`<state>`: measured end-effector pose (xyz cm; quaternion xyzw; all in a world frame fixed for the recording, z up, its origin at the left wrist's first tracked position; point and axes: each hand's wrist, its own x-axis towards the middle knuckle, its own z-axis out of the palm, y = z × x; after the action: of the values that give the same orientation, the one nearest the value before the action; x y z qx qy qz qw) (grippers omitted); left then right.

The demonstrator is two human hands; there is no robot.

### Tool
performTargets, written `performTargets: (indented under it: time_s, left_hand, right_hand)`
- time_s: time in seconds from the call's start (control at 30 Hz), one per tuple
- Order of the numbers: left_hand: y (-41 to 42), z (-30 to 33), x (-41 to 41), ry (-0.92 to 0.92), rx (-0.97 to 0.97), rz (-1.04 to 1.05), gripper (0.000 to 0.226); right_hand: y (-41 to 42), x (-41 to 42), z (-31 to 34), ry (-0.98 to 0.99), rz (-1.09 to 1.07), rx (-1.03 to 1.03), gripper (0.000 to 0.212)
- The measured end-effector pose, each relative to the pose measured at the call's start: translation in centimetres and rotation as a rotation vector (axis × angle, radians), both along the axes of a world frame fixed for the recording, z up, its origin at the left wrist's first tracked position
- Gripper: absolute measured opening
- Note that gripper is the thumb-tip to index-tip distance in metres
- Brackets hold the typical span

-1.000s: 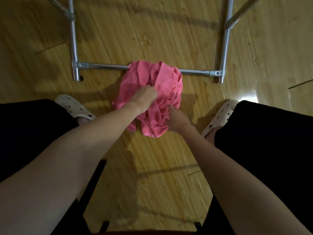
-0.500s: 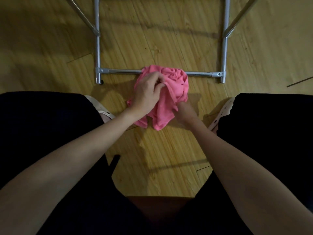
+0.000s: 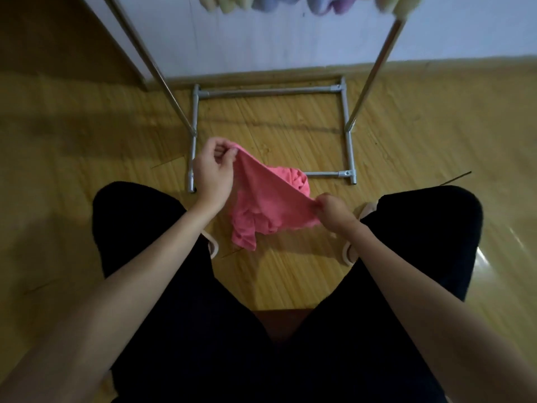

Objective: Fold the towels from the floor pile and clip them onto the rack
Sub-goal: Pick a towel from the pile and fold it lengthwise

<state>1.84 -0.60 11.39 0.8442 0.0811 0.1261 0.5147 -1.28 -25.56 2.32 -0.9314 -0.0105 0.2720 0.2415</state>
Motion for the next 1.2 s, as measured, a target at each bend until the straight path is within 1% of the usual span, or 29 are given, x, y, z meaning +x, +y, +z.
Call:
performTargets:
  time_s: [0.1, 0.2, 0.3, 0.4, 0.5, 0.57, 0.67, 0.77, 0.83, 0.93, 0.97, 1.0, 1.1, 1.2]
  left_hand:
    - [0.8, 1.7, 0.3, 0.011, -0.036, 0.093, 0.008]
    - [1.3, 2.9, 0.9, 0.087, -0.086, 0.148, 0.006]
    - [1.7, 3.8, 1.5, 0.13, -0.104, 0.114, 0.013]
    - [1.5, 5.0, 2.2, 0.153, -0.081, 0.039, 0.017]
    - [0.9, 6.4, 2.7, 0.113, 0.021, -0.107, 0.012]
    - [0.4, 7.3, 2.5, 0.126, 0.05, -0.234, 0.012]
    - [-0.4, 8.5, 0.9, 0.177, 0.011, -0.387, 0.014]
    - [-0.6, 9.6, -1.6, 0.202, 0.042, -0.573, 0.015]
    - [-0.5, 10.3, -3.1, 0.257, 0.043, -0.703, 0.022]
    - [-0.6, 10.8, -4.3, 0.291, 0.189, -0.841, 0.048]
    - [-0.6, 10.8, -4.5, 0.293, 0.219, -0.851, 0.05]
    - [-0.7, 10.7, -4.7, 0.294, 0.223, -0.839, 0.047]
    - [-0.5, 10.4, -4.9, 0.292, 0.17, -0.733, 0.026]
    - [0.0, 10.1, -4.8, 0.275, 0.199, -0.645, 0.016]
  right_hand:
    - [-0.4, -0.3, 3.2, -0.07, -0.024, 0.086, 0.018]
    - [-0.6, -1.1, 6.9, -0.201, -0.039, 0.219, 0.024]
    - [0.0, -1.2, 11.4, -0.331, -0.088, 0.328, 0.032]
    - [0.8, -0.7, 15.9, -0.472, -0.149, 0.456, 0.025]
    - [1.7, 0.1, 20.5, -0.505, -0.206, 0.629, 0.012]
    - [2.3, 0.7, 23.1, -0.514, -0.233, 0.726, 0.014]
    - [3.6, 1.4, 25.4, -0.547, -0.224, 0.792, 0.011]
    - [5.0, 1.6, 26.1, -0.572, -0.207, 0.818, 0.007]
    - [6.0, 1.6, 26.5, -0.59, -0.197, 0.825, 0.007]
    - [7.1, 1.5, 27.4, -0.641, -0.183, 0.82, 0.006]
    - [7.4, 1.5, 27.7, -0.656, -0.18, 0.82, 0.007]
    - [7.6, 1.6, 28.0, -0.664, -0.181, 0.826, 0.007]
    - [8.1, 1.6, 28.6, -0.655, -0.22, 0.871, 0.008]
    - [8.3, 1.5, 28.7, -0.659, -0.246, 0.877, 0.009]
